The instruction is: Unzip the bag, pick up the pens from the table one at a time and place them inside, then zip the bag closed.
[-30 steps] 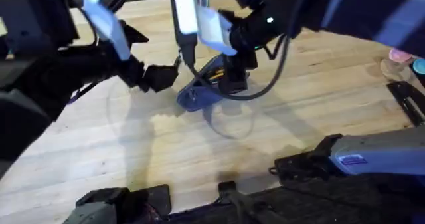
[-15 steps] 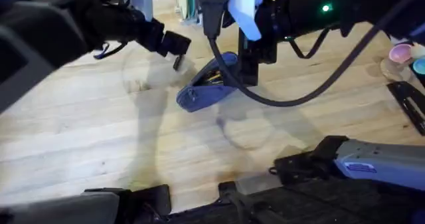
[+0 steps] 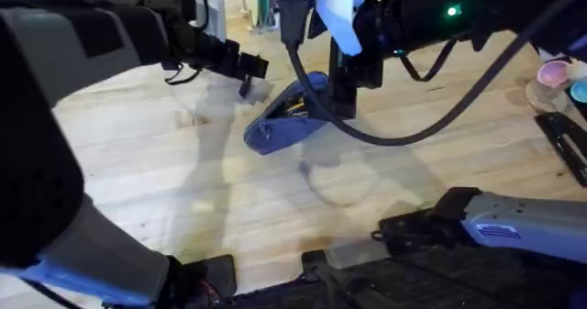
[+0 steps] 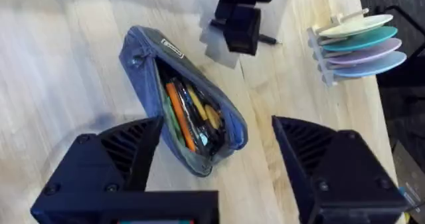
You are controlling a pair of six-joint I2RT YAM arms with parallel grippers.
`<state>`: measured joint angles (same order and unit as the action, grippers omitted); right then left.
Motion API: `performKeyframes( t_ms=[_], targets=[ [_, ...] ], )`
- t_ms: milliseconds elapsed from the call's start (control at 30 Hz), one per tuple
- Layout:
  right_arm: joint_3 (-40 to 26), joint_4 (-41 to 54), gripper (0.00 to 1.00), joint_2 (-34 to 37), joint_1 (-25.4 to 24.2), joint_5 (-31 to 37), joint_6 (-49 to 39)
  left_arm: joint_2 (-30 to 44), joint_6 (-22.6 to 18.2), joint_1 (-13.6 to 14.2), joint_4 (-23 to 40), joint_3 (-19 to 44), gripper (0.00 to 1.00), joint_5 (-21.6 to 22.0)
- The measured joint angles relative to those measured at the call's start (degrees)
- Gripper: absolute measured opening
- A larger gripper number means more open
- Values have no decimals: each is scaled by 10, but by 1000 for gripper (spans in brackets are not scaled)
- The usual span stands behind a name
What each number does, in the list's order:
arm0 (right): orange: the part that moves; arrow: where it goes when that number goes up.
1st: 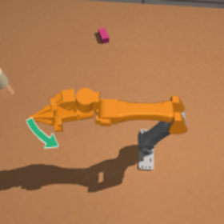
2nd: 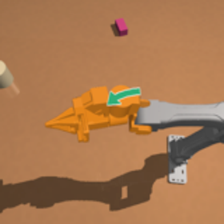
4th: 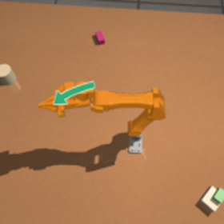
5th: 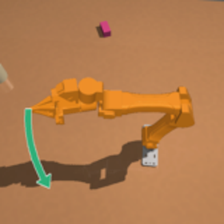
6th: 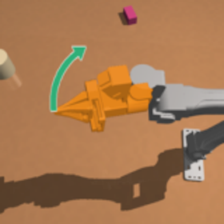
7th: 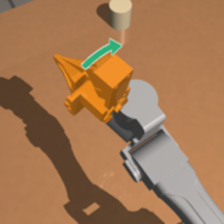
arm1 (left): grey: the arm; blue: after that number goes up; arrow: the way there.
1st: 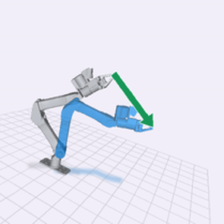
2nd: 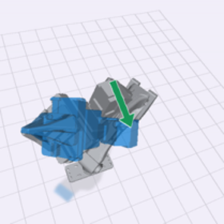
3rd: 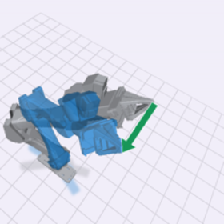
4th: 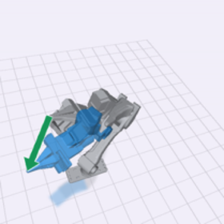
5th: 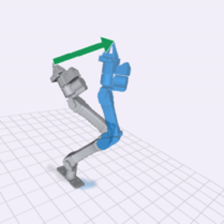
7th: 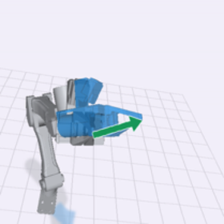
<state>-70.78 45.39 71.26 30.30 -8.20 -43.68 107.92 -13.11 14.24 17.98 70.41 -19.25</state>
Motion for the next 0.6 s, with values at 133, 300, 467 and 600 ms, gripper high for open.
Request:
performKeyframes(
  t_ms=[133, 300, 467, 600],
  targets=[
    [0, -2, 998, 0, 0, 0, 0, 21, 11, 21, 0, 0, 993, 25],
    [0, -2, 998, 0, 0, 0, 0, 37, 13, 49, -4, 7, 993, 54],
    [0, -2, 998, 0, 0, 0, 0, 38, 14, 55, -4, 9, 993, 62],
    [0, -2, 998, 0, 0, 0, 0, 38, 13, 55, -1, 9, 993, 62]
  ],
)
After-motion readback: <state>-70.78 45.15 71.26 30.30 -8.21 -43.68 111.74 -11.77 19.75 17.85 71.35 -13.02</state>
